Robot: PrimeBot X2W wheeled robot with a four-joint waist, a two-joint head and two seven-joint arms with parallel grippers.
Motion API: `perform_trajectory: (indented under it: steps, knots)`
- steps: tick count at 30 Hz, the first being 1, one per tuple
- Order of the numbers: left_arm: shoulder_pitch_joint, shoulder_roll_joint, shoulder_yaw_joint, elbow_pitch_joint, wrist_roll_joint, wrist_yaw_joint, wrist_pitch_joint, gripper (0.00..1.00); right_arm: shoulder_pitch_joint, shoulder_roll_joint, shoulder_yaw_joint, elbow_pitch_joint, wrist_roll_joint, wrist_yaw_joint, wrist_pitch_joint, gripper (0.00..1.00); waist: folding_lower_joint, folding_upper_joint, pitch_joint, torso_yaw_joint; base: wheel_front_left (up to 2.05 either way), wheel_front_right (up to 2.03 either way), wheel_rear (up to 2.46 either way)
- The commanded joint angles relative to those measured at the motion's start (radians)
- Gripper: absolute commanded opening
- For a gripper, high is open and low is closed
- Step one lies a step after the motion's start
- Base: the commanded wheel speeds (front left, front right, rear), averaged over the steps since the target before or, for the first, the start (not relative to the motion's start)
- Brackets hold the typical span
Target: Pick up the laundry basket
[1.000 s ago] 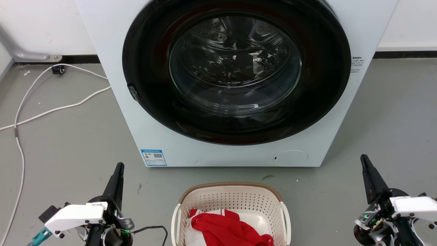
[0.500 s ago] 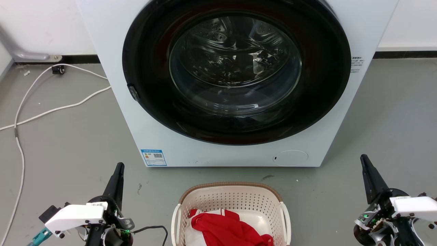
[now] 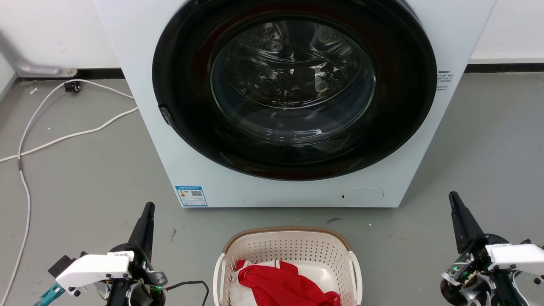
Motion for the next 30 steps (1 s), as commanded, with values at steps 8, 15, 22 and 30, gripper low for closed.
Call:
perform_trajectory:
  steps: [8, 15, 22, 30]
  knots:
    - [-0.009, -0.001, 0.004, 0.001, 0.004, -0.004, 0.003, 0.00, -0.011, 0.004, -0.003, 0.001, -0.006, 0.000, 0.003, 0.00, 0.0000, -0.0001, 0.000, 0.000, 0.00, 0.00, 0.00]
    - [-0.009, -0.001, 0.005, 0.001, 0.003, -0.004, 0.003, 0.00, -0.011, 0.005, -0.004, 0.001, -0.005, 0.000, 0.005, 0.00, 0.0000, -0.0001, 0.000, 0.000, 0.00, 0.00, 0.00]
    - [-0.009, -0.001, 0.005, 0.001, 0.003, -0.004, 0.003, 0.00, -0.012, 0.006, -0.005, 0.001, -0.006, 0.000, 0.006, 0.00, 0.0000, -0.0001, 0.000, 0.000, 0.00, 0.00, 0.00]
    - [-0.009, -0.002, 0.005, 0.001, 0.004, -0.004, 0.004, 0.00, -0.012, 0.007, -0.006, 0.001, -0.007, 0.000, 0.007, 0.00, 0.0000, -0.0001, 0.000, 0.000, 0.00, 0.00, 0.00]
